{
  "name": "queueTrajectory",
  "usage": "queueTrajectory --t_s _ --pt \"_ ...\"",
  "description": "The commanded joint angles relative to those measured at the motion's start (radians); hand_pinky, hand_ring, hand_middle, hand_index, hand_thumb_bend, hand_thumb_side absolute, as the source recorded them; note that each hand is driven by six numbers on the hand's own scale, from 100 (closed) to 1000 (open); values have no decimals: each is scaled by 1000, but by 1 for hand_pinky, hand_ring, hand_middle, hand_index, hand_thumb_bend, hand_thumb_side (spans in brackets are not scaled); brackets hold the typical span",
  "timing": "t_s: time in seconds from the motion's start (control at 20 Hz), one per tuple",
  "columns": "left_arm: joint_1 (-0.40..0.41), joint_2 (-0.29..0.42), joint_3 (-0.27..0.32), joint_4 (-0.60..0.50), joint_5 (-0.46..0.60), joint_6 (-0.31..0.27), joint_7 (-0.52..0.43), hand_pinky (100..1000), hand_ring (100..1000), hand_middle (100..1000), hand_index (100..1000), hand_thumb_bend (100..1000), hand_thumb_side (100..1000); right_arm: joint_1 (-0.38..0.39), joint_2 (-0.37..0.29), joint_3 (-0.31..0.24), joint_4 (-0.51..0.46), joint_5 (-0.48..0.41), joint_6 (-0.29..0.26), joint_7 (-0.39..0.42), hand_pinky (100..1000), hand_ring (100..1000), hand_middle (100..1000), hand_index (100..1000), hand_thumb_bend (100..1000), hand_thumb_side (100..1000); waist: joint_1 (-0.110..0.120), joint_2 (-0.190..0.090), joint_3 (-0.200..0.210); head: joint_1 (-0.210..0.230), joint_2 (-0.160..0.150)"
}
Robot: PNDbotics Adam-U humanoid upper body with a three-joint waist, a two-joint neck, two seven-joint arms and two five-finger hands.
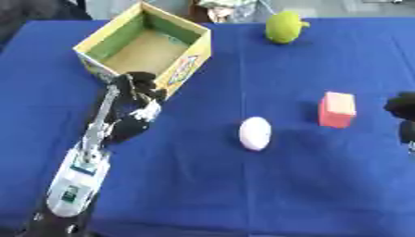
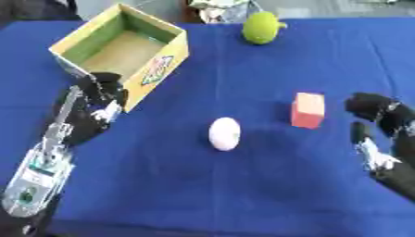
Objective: Pick up objects on the table and place them in the box.
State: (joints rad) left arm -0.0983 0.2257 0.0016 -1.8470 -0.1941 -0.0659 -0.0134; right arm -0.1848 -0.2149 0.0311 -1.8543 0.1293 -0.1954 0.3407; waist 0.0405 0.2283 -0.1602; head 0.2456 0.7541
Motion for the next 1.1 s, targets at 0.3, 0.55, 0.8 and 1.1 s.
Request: queueTrajectory --t_s 0.3,0.55,0.8,1.1 --pt "-14 12 -1 -23 3 -3 -2 456 588 576 732 331 420 -9 -7 -7 -15 -6 -2 -1 867 815 758 857 100 457 -1 -11 -2 3 -5" --pt "-19 24 -3 -27 3 -4 -4 458 589 578 735 341 412 -9 -7 -7 -15 -6 -2 0 867 815 758 858 100 457 -1 -12 -3 3 -4" --pt "-47 114 -32 -42 -5 -20 -36 476 602 592 749 370 405 -8 -10 -7 -14 -4 -3 0 867 815 758 858 100 455 2 -14 -8 3 -2" --pt "-132 280 -120 -67 -19 -54 -139 526 632 623 778 434 400 -6 -14 -6 -12 -2 -4 0 867 816 759 858 100 452 7 -19 -18 6 2"
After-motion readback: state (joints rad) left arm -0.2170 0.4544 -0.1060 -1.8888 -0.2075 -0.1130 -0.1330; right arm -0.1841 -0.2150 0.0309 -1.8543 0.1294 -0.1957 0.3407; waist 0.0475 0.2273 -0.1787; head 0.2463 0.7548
